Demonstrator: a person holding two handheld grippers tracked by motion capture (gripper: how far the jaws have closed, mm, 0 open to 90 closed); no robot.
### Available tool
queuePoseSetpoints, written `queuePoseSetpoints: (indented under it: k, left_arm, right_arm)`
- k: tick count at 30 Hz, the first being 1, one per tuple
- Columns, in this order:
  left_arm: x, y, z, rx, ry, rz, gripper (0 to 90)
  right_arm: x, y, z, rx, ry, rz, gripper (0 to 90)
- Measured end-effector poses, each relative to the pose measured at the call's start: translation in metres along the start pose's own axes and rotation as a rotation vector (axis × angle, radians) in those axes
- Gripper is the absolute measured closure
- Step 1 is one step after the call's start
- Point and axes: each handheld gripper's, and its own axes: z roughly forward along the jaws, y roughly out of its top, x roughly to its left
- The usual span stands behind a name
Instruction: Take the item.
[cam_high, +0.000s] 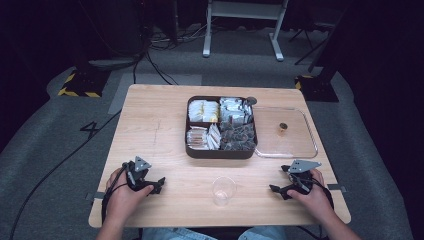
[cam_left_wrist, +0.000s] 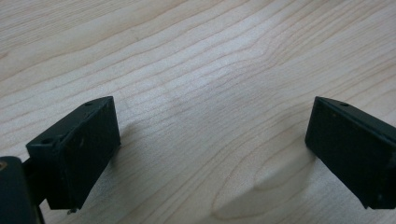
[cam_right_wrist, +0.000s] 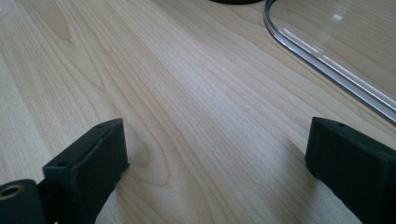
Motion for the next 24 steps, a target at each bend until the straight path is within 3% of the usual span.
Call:
queuePoseSetpoints:
  k: [11, 14, 24]
  left_arm:
    - [-0.006, 0.006, -0.005, 0.012, -0.011, 0.009, 26.6]
    - [-0.007, 0.009, -0.007, 0.013, -0.032, 0.001, 31.2]
    - [-0.02, 0.032, -0.026, -0.026, -0.09, 0.006, 33.0]
  right_arm:
    - [0.0, 0.0, 0.0, -0.001, 0.001, 0.0, 5.6]
    - [0.0, 0.0, 0.0, -0.001, 0.001, 0.0, 5.6]
    - [0.0, 0.0, 0.0, 0.0, 0.0, -0.001, 5.6]
